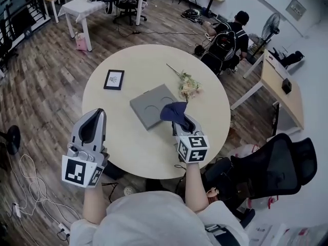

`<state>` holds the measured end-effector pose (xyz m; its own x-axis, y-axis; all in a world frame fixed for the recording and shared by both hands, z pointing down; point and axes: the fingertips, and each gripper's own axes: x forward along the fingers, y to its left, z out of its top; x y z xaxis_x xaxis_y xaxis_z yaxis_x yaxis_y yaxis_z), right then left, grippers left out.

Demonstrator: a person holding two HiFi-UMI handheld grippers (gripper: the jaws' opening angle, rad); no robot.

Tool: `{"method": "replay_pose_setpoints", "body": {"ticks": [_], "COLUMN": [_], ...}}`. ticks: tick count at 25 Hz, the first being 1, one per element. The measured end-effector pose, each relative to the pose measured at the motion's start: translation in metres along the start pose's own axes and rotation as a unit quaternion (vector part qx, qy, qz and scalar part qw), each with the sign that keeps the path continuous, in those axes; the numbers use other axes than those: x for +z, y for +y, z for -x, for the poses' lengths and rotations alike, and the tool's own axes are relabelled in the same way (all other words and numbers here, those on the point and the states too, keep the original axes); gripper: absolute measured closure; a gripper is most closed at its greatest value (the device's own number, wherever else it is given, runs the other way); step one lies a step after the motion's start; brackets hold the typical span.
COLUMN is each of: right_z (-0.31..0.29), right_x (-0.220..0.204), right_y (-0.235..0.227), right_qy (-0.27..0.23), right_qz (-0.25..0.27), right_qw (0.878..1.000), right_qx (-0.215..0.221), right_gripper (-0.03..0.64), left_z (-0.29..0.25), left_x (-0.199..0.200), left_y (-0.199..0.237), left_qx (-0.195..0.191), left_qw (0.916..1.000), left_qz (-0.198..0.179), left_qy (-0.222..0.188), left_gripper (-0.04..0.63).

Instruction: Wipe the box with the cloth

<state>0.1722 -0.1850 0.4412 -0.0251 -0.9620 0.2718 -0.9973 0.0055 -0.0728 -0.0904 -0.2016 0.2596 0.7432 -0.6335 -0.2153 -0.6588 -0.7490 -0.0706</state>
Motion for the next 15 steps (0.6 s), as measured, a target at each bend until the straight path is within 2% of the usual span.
{"method": "replay_pose_setpoints", "body": {"ticks": [15], "right_z": [0.092], "right_x": [0.061], "right_y": [0.027], "right_qy": [-0.093], "right_qz": [0.031], "right_qw": [0.993], "right_qx": [-0.06], "right_gripper": [0.52], "left_z": [0.013], "left_x": [0.025], "left_y": [-0.015], "left_qx": [-0.056], "left_qw": [0.9976], "left_qz": [0.012], "left_qy": [-0.038], "left_gripper": [0.592]}}
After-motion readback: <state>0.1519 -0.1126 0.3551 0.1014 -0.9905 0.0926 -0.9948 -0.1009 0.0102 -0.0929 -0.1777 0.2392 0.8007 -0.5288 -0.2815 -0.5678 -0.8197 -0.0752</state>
